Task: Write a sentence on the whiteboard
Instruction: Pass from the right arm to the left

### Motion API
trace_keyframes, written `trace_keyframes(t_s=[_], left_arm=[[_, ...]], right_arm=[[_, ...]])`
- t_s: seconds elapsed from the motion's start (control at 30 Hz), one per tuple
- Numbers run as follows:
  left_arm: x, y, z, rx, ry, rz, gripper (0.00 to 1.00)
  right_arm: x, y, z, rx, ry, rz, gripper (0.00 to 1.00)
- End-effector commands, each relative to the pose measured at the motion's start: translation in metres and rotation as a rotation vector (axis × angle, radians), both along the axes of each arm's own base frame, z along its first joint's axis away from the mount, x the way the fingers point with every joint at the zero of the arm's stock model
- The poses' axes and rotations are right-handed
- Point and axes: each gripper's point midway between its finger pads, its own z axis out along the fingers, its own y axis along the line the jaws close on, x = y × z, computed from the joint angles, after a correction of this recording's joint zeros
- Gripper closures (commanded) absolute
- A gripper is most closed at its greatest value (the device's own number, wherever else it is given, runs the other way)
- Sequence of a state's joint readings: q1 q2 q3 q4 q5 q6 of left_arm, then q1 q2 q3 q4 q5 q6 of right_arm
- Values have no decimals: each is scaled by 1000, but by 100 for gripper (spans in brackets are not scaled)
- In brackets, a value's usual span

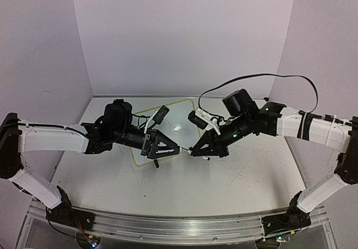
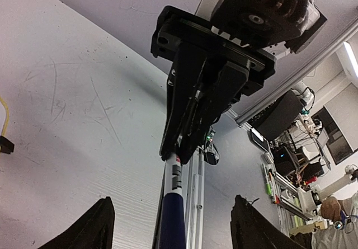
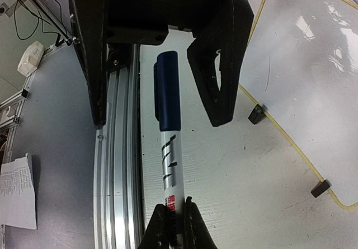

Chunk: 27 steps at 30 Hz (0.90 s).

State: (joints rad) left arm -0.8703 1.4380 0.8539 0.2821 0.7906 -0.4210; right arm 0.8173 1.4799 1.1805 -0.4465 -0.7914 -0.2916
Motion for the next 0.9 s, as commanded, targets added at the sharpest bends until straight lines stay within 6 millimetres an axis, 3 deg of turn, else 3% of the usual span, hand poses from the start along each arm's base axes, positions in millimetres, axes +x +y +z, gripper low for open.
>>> trace_keyframes(t_s=[0.0, 0.27, 0.63, 0.87], left_arm=[[-9, 7, 23, -65, -13, -54, 32], [-11, 5, 20, -58, 21, -80, 52], [-11, 0, 10, -42, 46, -107, 57], [0, 2, 15, -48, 0, -41, 90]], right_arm=[[-5, 4, 8, 3, -37, 50, 100], [-7, 5, 5, -7, -44, 53, 100], [-1, 6, 6, -16, -61, 28, 100], [0, 7, 4, -17, -51, 30, 100]])
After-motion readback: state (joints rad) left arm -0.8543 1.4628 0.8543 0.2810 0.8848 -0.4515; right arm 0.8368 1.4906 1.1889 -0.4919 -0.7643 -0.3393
